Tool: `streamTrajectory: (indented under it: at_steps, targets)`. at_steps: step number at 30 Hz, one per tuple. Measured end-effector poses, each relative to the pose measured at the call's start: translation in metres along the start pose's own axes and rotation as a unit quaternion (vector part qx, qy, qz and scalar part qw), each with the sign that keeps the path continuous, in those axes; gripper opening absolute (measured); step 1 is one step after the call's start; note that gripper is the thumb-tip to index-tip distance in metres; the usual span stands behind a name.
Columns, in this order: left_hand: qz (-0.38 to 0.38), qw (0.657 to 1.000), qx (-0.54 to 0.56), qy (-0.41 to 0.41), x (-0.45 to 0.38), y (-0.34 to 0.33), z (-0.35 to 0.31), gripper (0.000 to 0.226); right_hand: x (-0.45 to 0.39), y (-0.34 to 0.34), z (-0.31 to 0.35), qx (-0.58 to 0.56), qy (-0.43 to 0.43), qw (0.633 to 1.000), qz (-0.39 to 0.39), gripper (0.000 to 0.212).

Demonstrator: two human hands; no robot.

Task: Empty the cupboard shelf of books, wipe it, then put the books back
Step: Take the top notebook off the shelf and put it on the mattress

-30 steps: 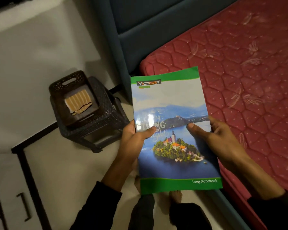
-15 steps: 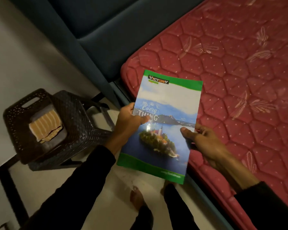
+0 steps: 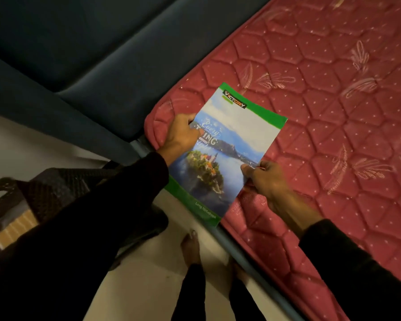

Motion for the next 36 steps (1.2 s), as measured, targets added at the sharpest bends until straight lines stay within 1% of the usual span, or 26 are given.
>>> streamTrajectory:
  at_steps: [2,4,8,11,15,20,22,24,26,28,32,34,36]
  targets:
    - [0.014,1.000,-0.026,-0.007,-0.027,-0.003,0.003,0.026,-0.024,-0.009,-0.003,-0.009,-0.020,1.000,-0.014,0.035]
    - [0.026,0.998,-0.048,-0.009,-0.055,-0.007,0.008,0.026,-0.043,-0.019,-0.004,-0.018,-0.032,0.999,-0.028,0.033]
    - [0.012,0.997,-0.063,-0.031,-0.101,-0.017,0.014,0.025,-0.078,-0.032,-0.002,-0.039,-0.032,0.997,-0.066,0.038]
    - [0.009,0.997,-0.074,-0.024,-0.127,-0.025,0.014,0.022,-0.102,-0.035,0.000,-0.033,-0.036,0.996,-0.077,0.041]
    - [0.023,0.992,-0.117,-0.032,-0.151,-0.036,0.019,0.027,-0.121,-0.034,0.004,-0.009,-0.040,0.996,-0.080,0.042]
    - [0.018,0.988,-0.149,-0.023,-0.146,-0.041,0.013,0.026,-0.134,-0.033,0.001,0.017,-0.040,0.995,-0.091,0.044]
    - [-0.003,0.985,-0.170,-0.028,-0.141,-0.043,0.010,0.037,-0.136,-0.032,0.000,0.038,-0.030,0.994,-0.094,0.046]
    - [-0.021,0.980,-0.196,-0.038,-0.135,-0.043,0.008,0.047,-0.136,-0.032,-0.001,0.057,-0.021,0.992,-0.108,0.042]
    - [-0.023,0.974,-0.220,-0.045,-0.129,-0.045,0.010,0.052,-0.133,-0.032,0.002,0.100,-0.001,0.988,-0.121,0.034]
    - [-0.013,0.970,-0.237,-0.054,-0.123,-0.045,0.013,0.056,-0.130,-0.032,0.004,0.131,0.018,0.982,-0.131,0.032]
    - [0.009,0.961,-0.267,-0.074,-0.115,-0.047,0.018,0.061,-0.127,-0.033,0.002,0.159,0.039,0.980,-0.110,0.037]
    - [0.015,0.958,-0.278,-0.071,-0.110,-0.048,0.022,0.062,-0.127,-0.031,-0.003,0.185,0.041,0.977,-0.097,0.044]
    - [0.014,0.956,-0.285,-0.070,-0.101,-0.048,0.023,0.062,-0.121,-0.029,-0.001,0.219,0.053,0.971,-0.084,0.036]
Point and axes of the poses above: each hand's wrist, its own x-axis away from the middle knuckle, its own y-axis out of the back of the hand, z = x × y, the point moved 1 cm from there along -x, towards the middle knuckle, and after that the axes turned 6 degrees about y, right-handed, at the moved point
